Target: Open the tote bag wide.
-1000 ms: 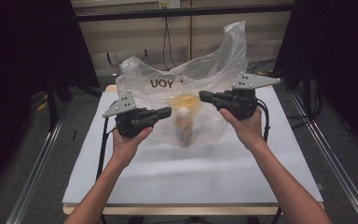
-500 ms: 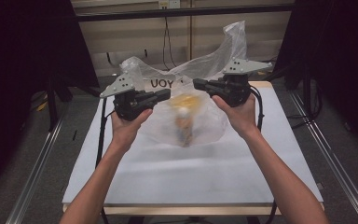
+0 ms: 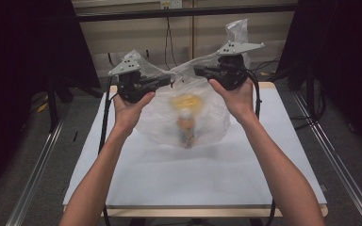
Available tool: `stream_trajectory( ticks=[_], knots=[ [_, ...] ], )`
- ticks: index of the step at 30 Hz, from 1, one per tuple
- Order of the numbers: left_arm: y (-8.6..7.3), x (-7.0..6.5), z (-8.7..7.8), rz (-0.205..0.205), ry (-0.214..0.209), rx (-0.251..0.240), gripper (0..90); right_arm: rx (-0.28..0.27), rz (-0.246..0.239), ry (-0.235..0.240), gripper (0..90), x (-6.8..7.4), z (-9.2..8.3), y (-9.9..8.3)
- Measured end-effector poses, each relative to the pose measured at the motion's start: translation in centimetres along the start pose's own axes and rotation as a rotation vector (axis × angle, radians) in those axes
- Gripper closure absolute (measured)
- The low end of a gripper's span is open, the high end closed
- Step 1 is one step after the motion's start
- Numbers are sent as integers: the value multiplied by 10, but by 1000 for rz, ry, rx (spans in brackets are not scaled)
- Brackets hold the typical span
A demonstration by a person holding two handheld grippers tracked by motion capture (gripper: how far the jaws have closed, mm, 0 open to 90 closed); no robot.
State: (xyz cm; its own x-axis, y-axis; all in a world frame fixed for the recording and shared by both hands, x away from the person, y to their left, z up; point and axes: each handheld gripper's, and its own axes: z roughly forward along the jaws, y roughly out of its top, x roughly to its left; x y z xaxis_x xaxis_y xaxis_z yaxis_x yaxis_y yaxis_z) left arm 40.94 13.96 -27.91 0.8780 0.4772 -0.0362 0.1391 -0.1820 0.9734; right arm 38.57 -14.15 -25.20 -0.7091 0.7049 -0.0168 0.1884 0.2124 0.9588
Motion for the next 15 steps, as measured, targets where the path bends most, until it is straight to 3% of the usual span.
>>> stream_trajectory(
  ticks=[6, 9, 15],
  knots=[
    [-5, 2, 12, -10, 3, 27, 900, 35, 4, -24, 900, -3, 12, 2],
    [-9, 1, 20, -10, -4, 49, 900, 88, 12, -43, 900, -5, 23, -5],
    [-20, -2, 33, -15, -24, 86, 900, 126, 27, -48, 900, -11, 36, -25]
  ],
)
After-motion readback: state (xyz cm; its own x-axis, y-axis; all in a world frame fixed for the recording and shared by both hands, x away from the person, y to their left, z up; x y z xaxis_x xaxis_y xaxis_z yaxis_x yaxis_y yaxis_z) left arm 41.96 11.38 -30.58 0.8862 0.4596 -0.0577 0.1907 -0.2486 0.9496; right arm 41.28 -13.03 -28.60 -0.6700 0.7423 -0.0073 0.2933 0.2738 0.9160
